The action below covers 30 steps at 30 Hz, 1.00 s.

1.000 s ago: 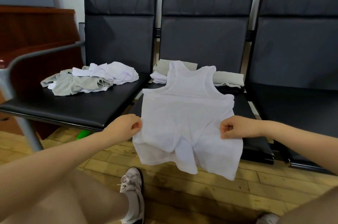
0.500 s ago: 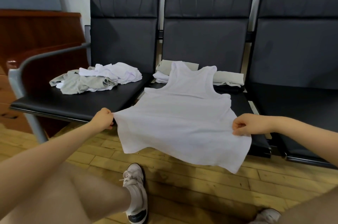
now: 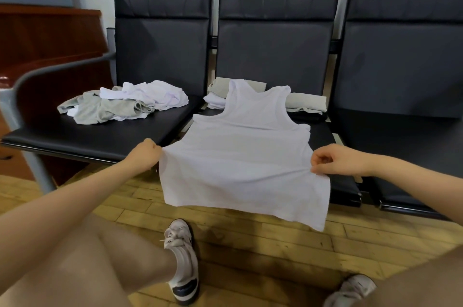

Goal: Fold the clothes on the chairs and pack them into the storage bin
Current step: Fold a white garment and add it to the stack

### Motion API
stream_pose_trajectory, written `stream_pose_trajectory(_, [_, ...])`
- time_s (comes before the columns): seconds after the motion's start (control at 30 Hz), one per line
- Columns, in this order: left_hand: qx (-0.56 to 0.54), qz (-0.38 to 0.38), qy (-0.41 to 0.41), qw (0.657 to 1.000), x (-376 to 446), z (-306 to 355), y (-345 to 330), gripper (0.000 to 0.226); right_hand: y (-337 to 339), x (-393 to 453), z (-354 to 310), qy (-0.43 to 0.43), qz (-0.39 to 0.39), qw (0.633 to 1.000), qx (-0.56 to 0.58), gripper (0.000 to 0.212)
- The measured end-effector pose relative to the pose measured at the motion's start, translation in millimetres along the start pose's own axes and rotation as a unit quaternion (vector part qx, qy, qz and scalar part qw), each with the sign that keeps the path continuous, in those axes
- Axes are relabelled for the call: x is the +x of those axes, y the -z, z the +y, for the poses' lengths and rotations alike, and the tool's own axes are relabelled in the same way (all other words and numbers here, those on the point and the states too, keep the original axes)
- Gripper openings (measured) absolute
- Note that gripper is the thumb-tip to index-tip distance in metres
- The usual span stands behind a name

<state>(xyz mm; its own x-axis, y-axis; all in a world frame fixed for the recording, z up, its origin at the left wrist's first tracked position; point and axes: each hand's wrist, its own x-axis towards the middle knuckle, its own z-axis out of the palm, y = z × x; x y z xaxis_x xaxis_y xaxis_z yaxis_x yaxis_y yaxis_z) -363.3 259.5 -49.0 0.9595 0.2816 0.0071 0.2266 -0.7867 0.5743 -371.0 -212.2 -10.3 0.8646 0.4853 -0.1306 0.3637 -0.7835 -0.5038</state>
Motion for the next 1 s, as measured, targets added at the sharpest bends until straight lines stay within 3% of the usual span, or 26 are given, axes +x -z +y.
stream_pose_trajectory(0.13, [0.119,-0.048,-0.064,0.99,-3.6,4.7,-9.2,0.024,-4.2,6.1,10.6,-0.06,-0.061,0.996,-0.01,0.026])
stream_pose_trajectory(0.3, [0.132,0.025,-0.1,0.986,-3.1,1.9,-18.6,0.025,-7.8,23.7,22.6,-0.156,0.071,0.981,-0.094,0.047])
stream_pose_trajectory(0.4, [0.105,0.035,-0.083,0.99,-1.4,0.5,-21.1,0.034,-16.2,27.3,25.0,-0.212,0.12,0.968,-0.058,0.054])
stream_pose_trajectory(0.53, [0.069,-0.001,-0.065,0.996,7.3,19.5,-20.9,0.034,-28.2,37.7,18.0,-0.202,0.136,0.97,-0.002,0.058])
stream_pose_trajectory(0.63, [0.106,-0.055,-0.057,0.991,7.9,48.2,-21.7,0.043,-28.6,44.2,5.2,-0.204,0.136,0.969,0.021,0.056])
stream_pose_trajectory(0.83, [0.234,-0.054,-0.057,0.969,2.9,77.1,-32.4,0.033,-28.3,38.8,6.4,-0.248,0.167,0.951,-0.076,0.048])
stream_pose_trajectory(1.0, [0.209,-0.069,-0.069,0.973,20.4,92.3,-32.5,0.024,-23.1,52.0,18.8,-0.238,0.188,0.951,-0.062,0.043])
